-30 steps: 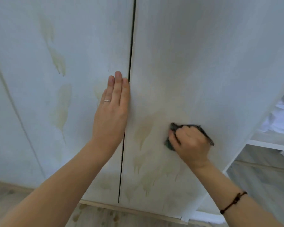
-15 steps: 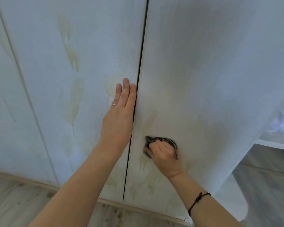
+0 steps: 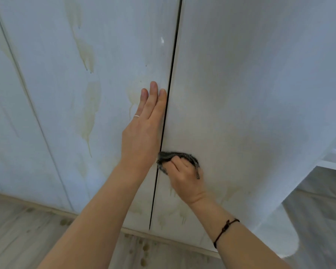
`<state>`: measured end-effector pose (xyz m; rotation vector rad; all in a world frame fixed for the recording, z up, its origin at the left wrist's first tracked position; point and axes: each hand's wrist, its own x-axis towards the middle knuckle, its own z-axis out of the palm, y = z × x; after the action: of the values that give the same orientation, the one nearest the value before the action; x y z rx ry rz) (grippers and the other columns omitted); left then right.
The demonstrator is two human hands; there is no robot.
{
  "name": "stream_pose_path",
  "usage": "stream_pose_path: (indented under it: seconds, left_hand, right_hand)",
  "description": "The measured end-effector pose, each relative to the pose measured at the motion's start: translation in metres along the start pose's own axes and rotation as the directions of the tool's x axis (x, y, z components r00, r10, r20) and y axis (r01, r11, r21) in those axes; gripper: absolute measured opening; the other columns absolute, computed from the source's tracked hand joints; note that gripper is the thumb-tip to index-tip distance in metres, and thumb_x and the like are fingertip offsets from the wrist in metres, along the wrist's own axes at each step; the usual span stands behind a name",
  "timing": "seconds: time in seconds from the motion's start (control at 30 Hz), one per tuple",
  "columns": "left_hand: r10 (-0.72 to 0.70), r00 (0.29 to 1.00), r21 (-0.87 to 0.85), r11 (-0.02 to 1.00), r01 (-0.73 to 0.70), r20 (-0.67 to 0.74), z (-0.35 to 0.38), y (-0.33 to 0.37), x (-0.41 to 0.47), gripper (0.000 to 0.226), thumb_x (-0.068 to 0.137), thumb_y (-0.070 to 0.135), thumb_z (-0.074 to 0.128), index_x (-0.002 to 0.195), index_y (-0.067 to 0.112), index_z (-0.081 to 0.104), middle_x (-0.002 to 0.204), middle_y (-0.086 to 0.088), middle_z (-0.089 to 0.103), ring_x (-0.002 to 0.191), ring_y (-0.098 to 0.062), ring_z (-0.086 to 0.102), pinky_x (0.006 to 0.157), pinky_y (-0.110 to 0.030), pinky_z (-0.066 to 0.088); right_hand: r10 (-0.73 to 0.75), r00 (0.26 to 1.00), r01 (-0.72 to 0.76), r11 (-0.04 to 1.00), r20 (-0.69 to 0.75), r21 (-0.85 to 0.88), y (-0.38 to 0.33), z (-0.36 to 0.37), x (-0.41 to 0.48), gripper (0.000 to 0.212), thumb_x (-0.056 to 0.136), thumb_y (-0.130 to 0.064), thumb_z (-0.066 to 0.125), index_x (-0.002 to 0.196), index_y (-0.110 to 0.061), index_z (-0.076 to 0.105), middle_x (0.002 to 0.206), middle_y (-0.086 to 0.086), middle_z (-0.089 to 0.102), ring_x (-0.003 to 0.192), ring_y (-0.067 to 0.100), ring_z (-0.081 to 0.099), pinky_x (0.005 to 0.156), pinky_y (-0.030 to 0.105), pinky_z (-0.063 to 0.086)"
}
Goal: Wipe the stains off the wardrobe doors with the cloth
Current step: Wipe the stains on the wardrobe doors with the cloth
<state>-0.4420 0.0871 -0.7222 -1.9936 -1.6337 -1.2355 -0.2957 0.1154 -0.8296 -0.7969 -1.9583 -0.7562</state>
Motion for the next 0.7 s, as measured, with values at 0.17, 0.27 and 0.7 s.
stream_pose_path:
  seconds: [0.17,0.27,0.7]
  left_hand:
    - [0.066,0.997,-0.079,0.995,-0.064,0.028,-0.006,-0.008,0.003,0.111,0.065,-0.025,0.038,0.160,0.028,0.015,0.166,0.014,-0.003,0.152,-0.005,-0.002,0.063,-0.018,0.044]
    - [0.064,0.998,-0.099,0.993,-0.063,0.004,-0.008,-0.011,0.000,0.113,0.062,-0.026,0.035,0.159,0.028,0.020,0.167,0.012,0.003,0.152,-0.005,0.000,0.061,-0.008,0.031]
    - [0.094,0.995,-0.165,0.983,-0.087,0.036,-0.011,-0.021,-0.002,0.114,0.061,-0.026,0.039,0.159,0.031,0.021,0.167,0.013,0.003,0.152,-0.004,0.000,0.073,-0.007,0.035]
  right_hand:
    - [0.122,0.966,-0.148,0.984,-0.229,-0.100,0.021,-0.034,0.060,0.015,0.097,-0.023,0.068,0.084,-0.019,0.074,0.081,0.000,0.068,0.066,0.022,0.063,0.056,0.033,0.050]
    - [0.424,0.747,-0.437,0.894,-0.512,0.101,0.046,-0.074,0.139,0.008,0.092,-0.019,0.072,0.088,-0.013,0.074,0.079,0.000,0.067,0.067,0.012,0.055,0.061,0.019,0.038]
    - [0.062,0.998,-0.060,0.996,-0.029,0.061,-0.013,0.000,0.037,0.017,0.093,-0.017,0.071,0.077,-0.022,0.072,0.066,-0.004,0.061,0.055,0.017,0.059,0.048,0.031,0.047]
